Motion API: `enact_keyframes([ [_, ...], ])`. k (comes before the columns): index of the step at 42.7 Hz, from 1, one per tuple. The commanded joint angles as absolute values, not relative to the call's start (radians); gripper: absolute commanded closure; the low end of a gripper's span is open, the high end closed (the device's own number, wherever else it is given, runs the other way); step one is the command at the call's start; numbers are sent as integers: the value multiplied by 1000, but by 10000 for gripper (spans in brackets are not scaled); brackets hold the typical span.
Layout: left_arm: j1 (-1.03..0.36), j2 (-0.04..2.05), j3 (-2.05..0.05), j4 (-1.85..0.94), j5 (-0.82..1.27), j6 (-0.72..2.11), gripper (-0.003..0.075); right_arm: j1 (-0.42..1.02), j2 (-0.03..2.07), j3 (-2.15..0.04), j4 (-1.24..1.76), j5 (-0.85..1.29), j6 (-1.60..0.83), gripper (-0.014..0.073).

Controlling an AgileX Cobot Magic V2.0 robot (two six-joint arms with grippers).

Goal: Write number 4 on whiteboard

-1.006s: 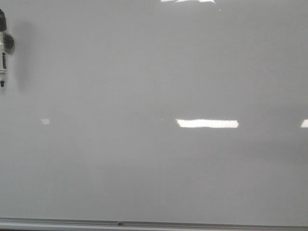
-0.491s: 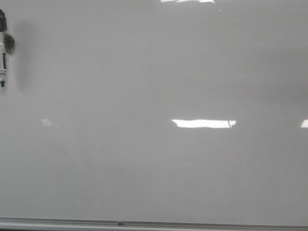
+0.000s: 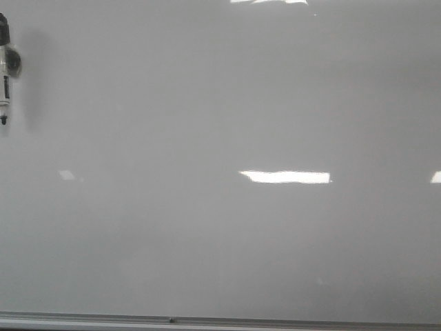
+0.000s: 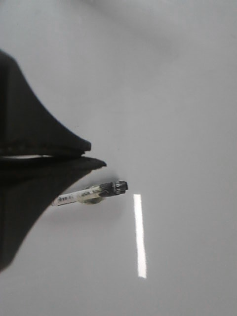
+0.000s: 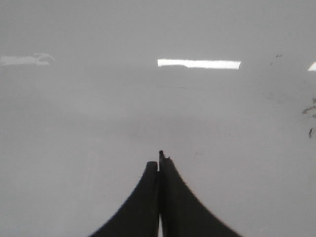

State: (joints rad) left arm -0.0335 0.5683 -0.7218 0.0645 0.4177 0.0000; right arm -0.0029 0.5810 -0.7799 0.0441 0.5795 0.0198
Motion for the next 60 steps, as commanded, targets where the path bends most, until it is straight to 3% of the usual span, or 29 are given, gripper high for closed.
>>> enact_keyframes([
  [1, -33, 623, -755, 53, 357, -7, 741, -1, 644, -815, 34, 508, 16, 652],
  [14, -33, 759, -755, -29, 388, -7, 740, -1, 782, -815, 33, 515, 0, 645],
  [18, -33, 796, -755, -29, 388, -7, 735, -1, 797, -815, 33, 515, 0, 577],
  [20, -33, 810, -755, -29, 388, -7, 715, -1, 800, -815, 33, 515, 0, 496],
  [25, -33, 843, -755, -33, 379, -7, 572, -1, 804, -815, 33, 515, 0, 256],
  [28, -33, 863, -755, -53, 363, -7, 421, -1, 804, -815, 33, 516, 0, 107],
  [32, -36, 892, -755, -57, 338, -7, 250, -1, 804, -815, 33, 518, 0, 20],
  [35, -52, 921, -755, -59, 320, -7, 206, -1, 804, -815, 33, 517, 0, 13],
  [60, -121, 1311, -907, -115, 197, -7, 207, -1, 804, -815, 33, 511, 0, 13],
])
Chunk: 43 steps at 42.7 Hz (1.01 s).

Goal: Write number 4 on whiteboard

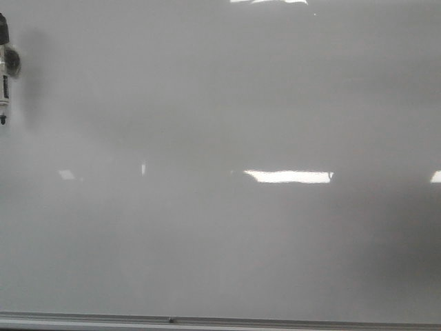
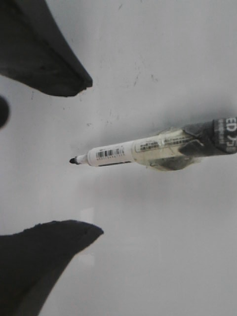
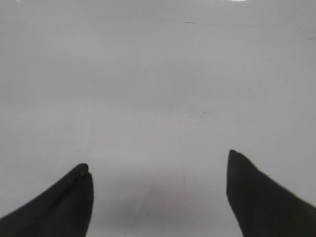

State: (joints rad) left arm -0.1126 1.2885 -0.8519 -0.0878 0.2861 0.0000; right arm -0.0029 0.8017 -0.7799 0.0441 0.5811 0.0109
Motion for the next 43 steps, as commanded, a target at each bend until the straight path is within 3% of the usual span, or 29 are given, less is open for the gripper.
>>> enact_keyframes([
  [1, -121, 1328, -914, -117, 192, -7, 207, -1, 804, -815, 33, 511, 0, 13],
  [22, -121, 1481, -950, -118, 66, -7, 215, -1, 804, -815, 33, 512, 0, 13],
  [26, -121, 1488, -950, -118, 62, -7, 272, -1, 804, -815, 33, 512, 0, 13],
  [36, -121, 1500, -950, -118, 62, -7, 503, -1, 804, -815, 33, 512, 0, 13],
  [43, -121, 1497, -952, -118, 85, -7, 608, -1, 804, -815, 33, 509, 0, 13],
])
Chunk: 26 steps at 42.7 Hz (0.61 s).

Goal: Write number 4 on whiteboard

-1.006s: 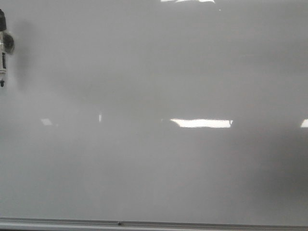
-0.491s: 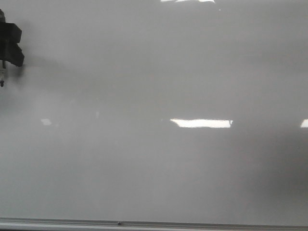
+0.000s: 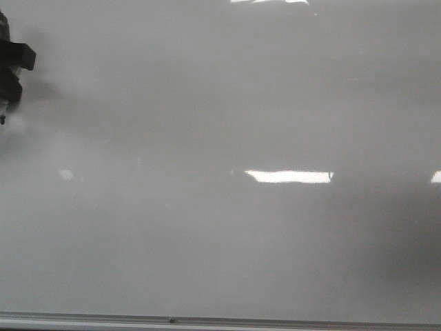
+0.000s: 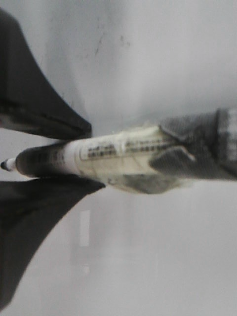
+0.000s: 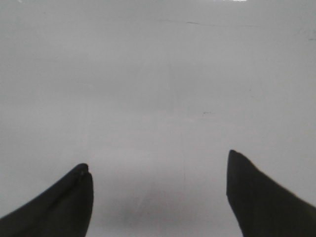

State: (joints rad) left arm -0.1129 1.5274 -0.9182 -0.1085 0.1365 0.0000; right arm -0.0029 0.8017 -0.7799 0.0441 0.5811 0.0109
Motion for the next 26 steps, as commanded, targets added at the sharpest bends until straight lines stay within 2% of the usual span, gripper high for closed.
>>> enact_keyframes([
  [1, -121, 1495, -954, -118, 99, -7, 619, -1, 804, -815, 33, 507, 0, 13],
  [10, -121, 1425, -1006, -51, 329, 0, 679, 0, 804, -830, 37, 554, 0, 13],
  [19, -159, 1334, -1116, -53, 655, 201, 680, 0, 822, -914, 81, 763, -22, 13],
  [26, -248, 1302, -1220, -56, 901, 373, 680, 19, 855, -985, 188, 895, -178, 13],
])
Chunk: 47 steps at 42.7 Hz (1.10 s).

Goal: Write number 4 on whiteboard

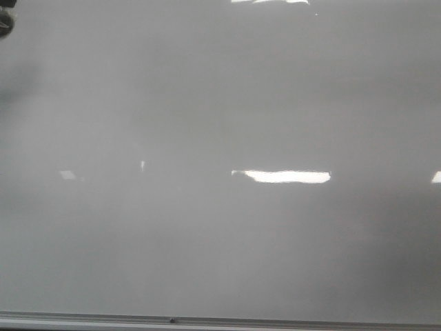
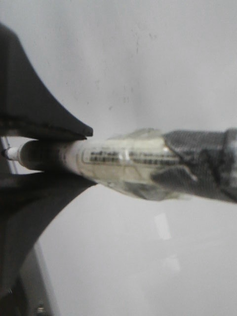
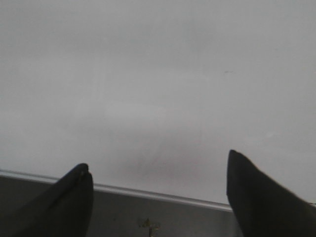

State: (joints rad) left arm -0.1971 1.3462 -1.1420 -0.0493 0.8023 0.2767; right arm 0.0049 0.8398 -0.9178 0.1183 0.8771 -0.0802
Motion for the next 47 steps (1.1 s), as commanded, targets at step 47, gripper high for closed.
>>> enact_keyframes([
  [47, -962, 1390, -1355, 0, 1038, 592, 680, 596, 1043, -1045, 484, 816, -982, 13],
])
